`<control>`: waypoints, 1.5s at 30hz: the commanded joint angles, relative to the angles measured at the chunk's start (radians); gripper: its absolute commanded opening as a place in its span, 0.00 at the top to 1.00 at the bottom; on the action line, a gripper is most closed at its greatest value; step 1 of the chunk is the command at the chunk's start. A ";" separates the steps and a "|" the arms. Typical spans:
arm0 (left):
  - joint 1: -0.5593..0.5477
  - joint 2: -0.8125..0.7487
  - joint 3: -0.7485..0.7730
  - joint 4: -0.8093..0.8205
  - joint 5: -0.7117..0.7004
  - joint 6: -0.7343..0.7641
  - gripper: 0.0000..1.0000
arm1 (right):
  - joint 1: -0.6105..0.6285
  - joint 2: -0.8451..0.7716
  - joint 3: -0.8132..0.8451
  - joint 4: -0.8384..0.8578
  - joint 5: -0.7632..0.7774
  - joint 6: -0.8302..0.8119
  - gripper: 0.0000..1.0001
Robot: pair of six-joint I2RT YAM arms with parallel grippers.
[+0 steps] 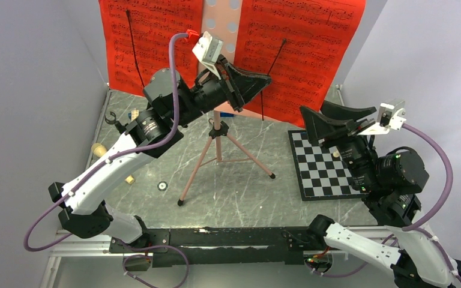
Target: Pack up the instrument practice props
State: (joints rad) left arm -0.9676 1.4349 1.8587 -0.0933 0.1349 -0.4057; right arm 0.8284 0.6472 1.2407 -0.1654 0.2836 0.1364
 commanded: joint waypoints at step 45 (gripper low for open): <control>-0.002 -0.056 -0.080 0.041 -0.012 0.009 1.00 | 0.004 0.000 0.039 -0.013 0.085 -0.070 0.68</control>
State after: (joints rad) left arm -0.9676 1.3956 1.7878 -0.0311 0.1257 -0.4053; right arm 0.8284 0.6144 1.2488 -0.1371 0.3882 0.0711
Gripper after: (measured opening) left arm 0.015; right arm 0.170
